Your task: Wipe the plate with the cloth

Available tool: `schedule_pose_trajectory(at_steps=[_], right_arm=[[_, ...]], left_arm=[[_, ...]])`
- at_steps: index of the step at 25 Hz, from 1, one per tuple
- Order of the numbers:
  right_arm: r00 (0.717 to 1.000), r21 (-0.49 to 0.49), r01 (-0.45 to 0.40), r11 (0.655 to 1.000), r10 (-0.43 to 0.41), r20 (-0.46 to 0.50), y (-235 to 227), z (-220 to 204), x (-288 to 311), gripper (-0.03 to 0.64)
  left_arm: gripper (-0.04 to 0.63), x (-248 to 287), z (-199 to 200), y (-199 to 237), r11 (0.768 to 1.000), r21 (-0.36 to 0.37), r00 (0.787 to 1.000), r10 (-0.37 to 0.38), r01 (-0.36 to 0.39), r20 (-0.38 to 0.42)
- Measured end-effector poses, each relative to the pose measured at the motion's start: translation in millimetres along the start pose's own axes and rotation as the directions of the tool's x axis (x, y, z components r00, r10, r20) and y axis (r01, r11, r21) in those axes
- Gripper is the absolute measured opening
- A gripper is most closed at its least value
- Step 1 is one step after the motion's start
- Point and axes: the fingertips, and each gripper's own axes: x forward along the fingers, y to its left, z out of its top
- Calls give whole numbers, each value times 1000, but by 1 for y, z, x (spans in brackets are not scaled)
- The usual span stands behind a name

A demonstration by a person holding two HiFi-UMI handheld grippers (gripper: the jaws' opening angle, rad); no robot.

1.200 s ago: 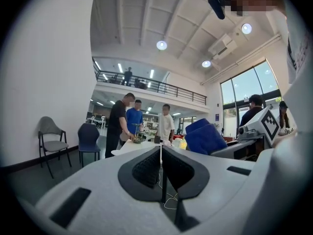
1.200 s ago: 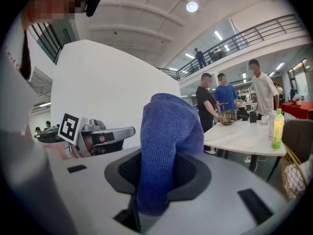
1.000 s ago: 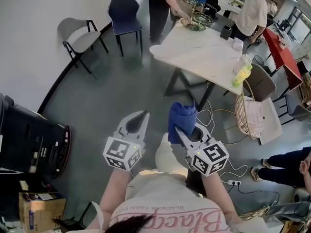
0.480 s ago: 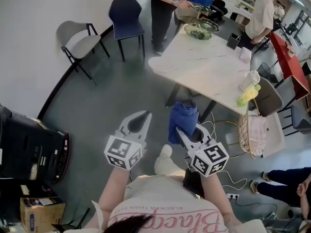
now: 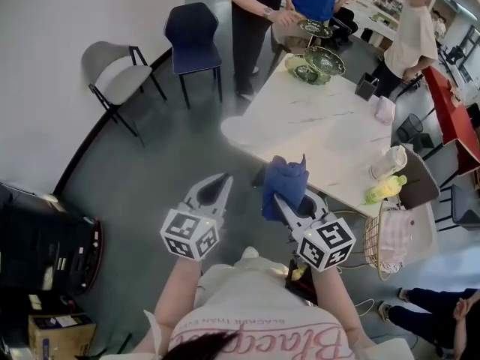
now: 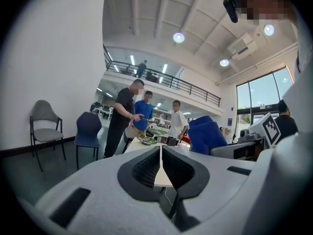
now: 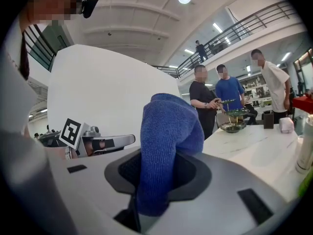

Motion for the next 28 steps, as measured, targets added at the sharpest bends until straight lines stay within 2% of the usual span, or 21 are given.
schedule_pose_trajectory(at_steps=[5,6,7,9,14,19,24,28], right_arm=[[1000,9,-13,1000,13,-20,-32,8,30,109],[1000,12,-17,1000,17,-25,-36,8,35,109],[999,14,-21,1000,21,-30,-41,8,40,109],[999,16,-26,1000,27,-42,-49,8,50,109],[998,31,2,1000,0,-62,-72,11,86,109],[995,77,60,995,-54,-81,-97,8,127,109],[990,113,95,989,-82,-112,-120,5,164,109],[983,130,126,983,-107,-146,-139,-2,192,109]], left_arm=[[11,39,0,21,999,-41,999,-19,18,-28],[43,45,-1,24,999,-48,999,-24,22,-35],[122,51,-2,27,998,-54,999,-29,27,-43],[167,62,-4,34,997,-61,997,-42,38,-65],[166,87,-5,70,996,-69,994,-65,59,-84],[166,116,-14,116,990,-112,989,-96,83,-111],[166,154,-36,165,984,-152,976,-115,87,-186],[166,181,-65,202,978,-199,953,-120,66,-277]])
